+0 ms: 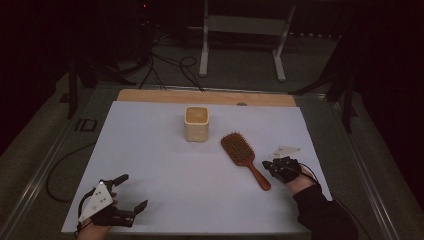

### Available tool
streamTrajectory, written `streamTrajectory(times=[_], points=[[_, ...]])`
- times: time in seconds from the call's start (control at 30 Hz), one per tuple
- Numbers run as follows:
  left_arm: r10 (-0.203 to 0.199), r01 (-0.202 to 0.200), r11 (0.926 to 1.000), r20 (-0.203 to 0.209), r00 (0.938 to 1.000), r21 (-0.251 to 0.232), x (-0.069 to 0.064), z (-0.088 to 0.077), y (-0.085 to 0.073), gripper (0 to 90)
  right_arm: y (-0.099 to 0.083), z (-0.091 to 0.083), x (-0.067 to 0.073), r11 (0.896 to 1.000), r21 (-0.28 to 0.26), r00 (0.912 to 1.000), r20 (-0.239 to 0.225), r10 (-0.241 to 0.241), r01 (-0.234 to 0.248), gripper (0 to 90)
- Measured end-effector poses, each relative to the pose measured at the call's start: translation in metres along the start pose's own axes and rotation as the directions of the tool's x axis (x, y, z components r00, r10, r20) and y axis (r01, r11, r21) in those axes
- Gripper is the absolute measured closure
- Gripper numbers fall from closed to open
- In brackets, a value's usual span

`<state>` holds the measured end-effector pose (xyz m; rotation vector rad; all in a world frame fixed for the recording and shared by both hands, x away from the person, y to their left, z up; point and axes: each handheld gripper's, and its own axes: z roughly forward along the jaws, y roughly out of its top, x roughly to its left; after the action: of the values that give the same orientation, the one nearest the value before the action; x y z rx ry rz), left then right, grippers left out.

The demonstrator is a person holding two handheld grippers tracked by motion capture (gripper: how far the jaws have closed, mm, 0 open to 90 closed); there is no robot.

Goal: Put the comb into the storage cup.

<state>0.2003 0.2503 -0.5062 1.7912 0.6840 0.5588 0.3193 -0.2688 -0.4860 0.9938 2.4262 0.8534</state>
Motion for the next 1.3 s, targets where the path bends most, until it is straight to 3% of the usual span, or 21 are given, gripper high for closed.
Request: streamTrajectory(times=[0.27,0.43,0.63,0.9,0.97,1.07,1.2,1.3], points=[[-0.003,0.003,1.0,-0.003,1.0,-0.006,0.0,0.0,0.0,0.0,0.012,-0.011,0.004,0.999,-0.021,0.9996,0.009,-0.028,0.028,89.4],[0.0,0.0,1.0,-0.003,1.0,-0.004,0.0,0.0,0.0,0.0,0.022,-0.016,0.006,0.999,-0.038,0.9998,0.014,-0.012,0.013,82.9],[-0.002,0.002,1.0,-0.004,1.0,-0.008,0.001,-0.001,0.001,0.0,0.032,-0.018,0.01,1.0,-0.026,0.9999,0.013,-0.008,0.009,63.1],[-0.002,0.002,1.0,-0.004,1.0,-0.009,0.001,-0.001,0.001,0.0,0.041,-0.015,0.01,0.999,-0.004,0.999,-0.008,0.043,-0.043,29.1],[0.0,0.0,1.0,-0.004,1.0,-0.007,0.001,-0.001,0.0,0.0,0.042,-0.015,0.01,0.999,-0.004,0.9989,-0.009,0.046,-0.046,26.5],[-0.003,0.003,1.0,-0.003,1.0,-0.01,0.001,-0.001,0.001,0.0,0.046,-0.013,0.009,0.998,0.014,0.9979,-0.023,0.06,-0.06,13.8],[-0.002,0.002,1.0,-0.001,1.0,-0.009,0.001,-0.001,0.001,0.0,0.048,-0.009,0.008,0.997,0.025,0.9968,-0.019,0.077,-0.077,10.2],[-0.001,0.001,1.0,-0.001,1.0,-0.005,0.0,-0.001,0.0,0.0,0.048,-0.005,0.009,0.995,0.049,0.9964,-0.015,0.083,-0.082,14.0]])
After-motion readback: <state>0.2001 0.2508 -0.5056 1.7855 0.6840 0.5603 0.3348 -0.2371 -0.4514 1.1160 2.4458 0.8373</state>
